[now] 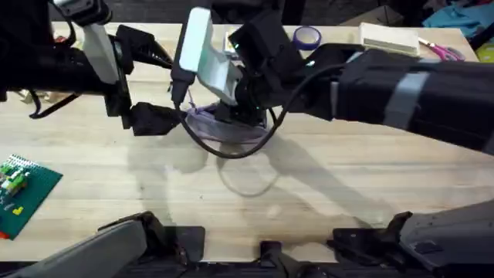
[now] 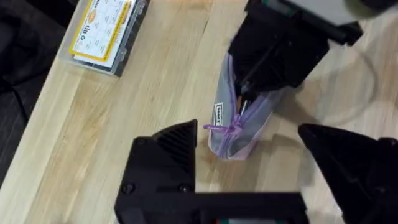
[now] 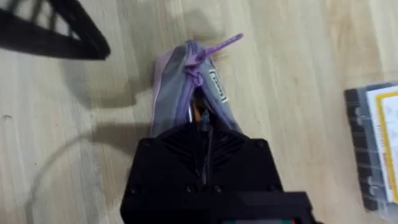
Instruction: Unzip the bag, pick up the pens from the table one at a time and place them inside, then zip the bag closed.
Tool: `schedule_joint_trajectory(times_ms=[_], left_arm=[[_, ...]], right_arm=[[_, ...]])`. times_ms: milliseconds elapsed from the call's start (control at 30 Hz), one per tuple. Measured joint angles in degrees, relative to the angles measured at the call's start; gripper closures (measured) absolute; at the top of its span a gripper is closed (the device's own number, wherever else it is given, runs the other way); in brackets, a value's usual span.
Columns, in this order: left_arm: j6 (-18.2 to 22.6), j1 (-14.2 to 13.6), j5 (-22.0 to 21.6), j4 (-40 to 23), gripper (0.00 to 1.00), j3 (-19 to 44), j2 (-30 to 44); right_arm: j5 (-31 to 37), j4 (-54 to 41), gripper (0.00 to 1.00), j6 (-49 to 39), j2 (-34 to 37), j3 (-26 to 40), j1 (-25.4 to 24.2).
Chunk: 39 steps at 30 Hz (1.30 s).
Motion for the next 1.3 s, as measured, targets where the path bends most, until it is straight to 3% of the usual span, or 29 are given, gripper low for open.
schedule_joint_trajectory(times_ms=[367,433,500,533,567,600,967,1100,1300], left_arm=[[0.0,0.0,0.0,0.0,0.007,0.0,0.0],[0.0,0.0,0.0,0.0,0.007,0.0,0.0],[0.0,0.0,0.0,0.0,0.007,0.0,0.0],[0.0,0.0,0.0,0.0,0.007,0.0,0.0],[0.0,0.0,0.0,0.0,0.007,0.0,0.0],[0.0,0.0,0.0,0.0,0.007,0.0,0.0],[0.0,0.0,-1.2,-0.5,0.007,0.0,0.0],[0.0,3.5,-1.7,-0.4,0.007,0.0,0.0],[0.7,6.7,-1.8,-0.5,0.007,0.0,0.8]], right_arm=[[-0.8,2.2,0.969,-0.2,4.9,0.0,0.0],[-0.8,2.2,0.901,-0.2,4.9,0.1,0.0],[-0.8,2.2,0.63,-0.3,4.9,0.1,0.0],[-0.8,2.2,0.19,-0.4,4.9,0.1,0.0],[-0.8,2.2,0.07,-0.5,4.9,0.1,0.0],[-0.7,2.3,0.02,-0.6,4.9,0.1,0.0],[-0.8,2.6,0.004,-0.6,4.7,0.2,0.0],[-0.8,2.5,0.004,2.7,-0.2,0.2,0.0],[-0.8,2.3,0.003,9.6,-4.8,0.2,-0.3]])
